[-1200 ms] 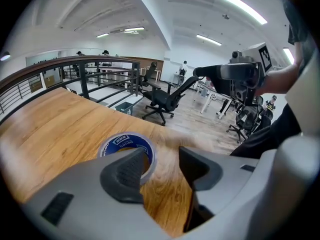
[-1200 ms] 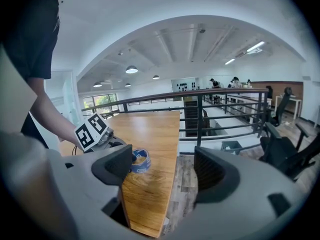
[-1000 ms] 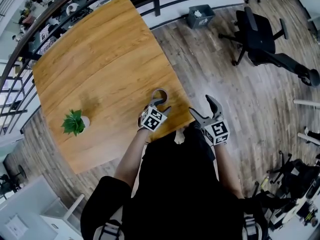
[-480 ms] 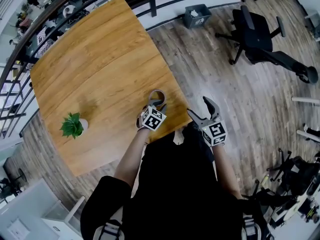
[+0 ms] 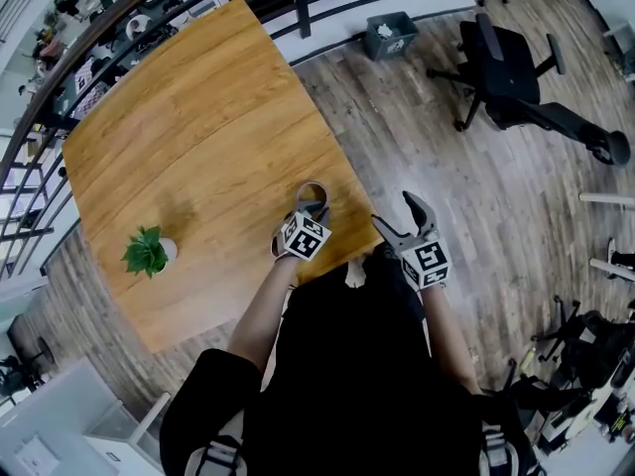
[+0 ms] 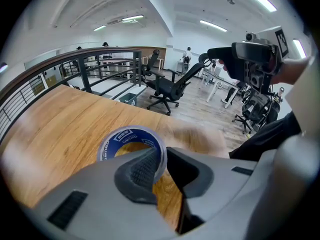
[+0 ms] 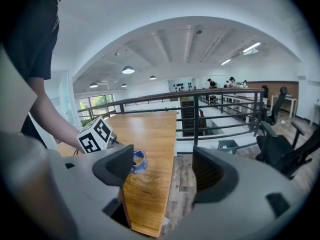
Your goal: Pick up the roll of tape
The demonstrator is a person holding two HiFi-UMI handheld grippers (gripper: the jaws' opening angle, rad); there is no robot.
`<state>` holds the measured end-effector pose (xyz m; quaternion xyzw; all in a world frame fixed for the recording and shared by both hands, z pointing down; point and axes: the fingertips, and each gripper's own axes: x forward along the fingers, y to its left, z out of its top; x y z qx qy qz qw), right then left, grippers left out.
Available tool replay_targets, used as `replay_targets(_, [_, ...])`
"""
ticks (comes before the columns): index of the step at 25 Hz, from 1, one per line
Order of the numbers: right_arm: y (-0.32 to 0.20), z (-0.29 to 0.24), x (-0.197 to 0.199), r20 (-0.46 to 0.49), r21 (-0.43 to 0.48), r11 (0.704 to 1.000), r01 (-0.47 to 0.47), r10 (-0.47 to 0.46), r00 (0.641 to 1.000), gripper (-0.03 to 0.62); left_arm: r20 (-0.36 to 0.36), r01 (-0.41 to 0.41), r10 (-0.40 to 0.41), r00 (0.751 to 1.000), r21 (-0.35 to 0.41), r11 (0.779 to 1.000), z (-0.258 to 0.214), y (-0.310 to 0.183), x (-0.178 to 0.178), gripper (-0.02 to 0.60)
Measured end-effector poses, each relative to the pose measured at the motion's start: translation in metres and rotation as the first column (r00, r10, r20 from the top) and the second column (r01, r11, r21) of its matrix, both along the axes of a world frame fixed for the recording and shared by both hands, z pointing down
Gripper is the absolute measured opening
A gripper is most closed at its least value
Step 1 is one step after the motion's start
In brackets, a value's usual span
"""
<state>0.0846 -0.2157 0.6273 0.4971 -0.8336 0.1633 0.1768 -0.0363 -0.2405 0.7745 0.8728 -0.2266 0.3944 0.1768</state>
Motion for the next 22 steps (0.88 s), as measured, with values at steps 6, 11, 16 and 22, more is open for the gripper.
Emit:
replay_targets(6, [0.001,0.001,-0.001,-0.013,-0.015,1.000,0.021,-0.021,1.000,0.367,0.015,-0.008,0.008,1.000,-0.001,1.000,0.000,0.001,0.001,0.061])
replay_targets(11, [0.001,0.003,0.000,-0.024,-0.022,0.999,0.029,-0.030,0.999,0.368,0.002,-0.012,0.012,1.000,0.009,1.000,-0.004,0.000,0.000,0.060])
replay_targets(16, [0.000,0.000,-0.003,-0.027,-0.005,0.999,0.041,-0.042,0.999,0.357,-0.018,0.003,-0.002,1.000,0.021,1.000,-0.009,-0.001,-0.002,0.058])
replay_targets(22, [0.000,-0.002,-0.006,-0.033,-0.006,0.997,0.071,-0.071,0.997,0.364,-0.043,0.034,-0.033,0.999,0.021,0.999,-0.017,-0.001,-0.004,0.058])
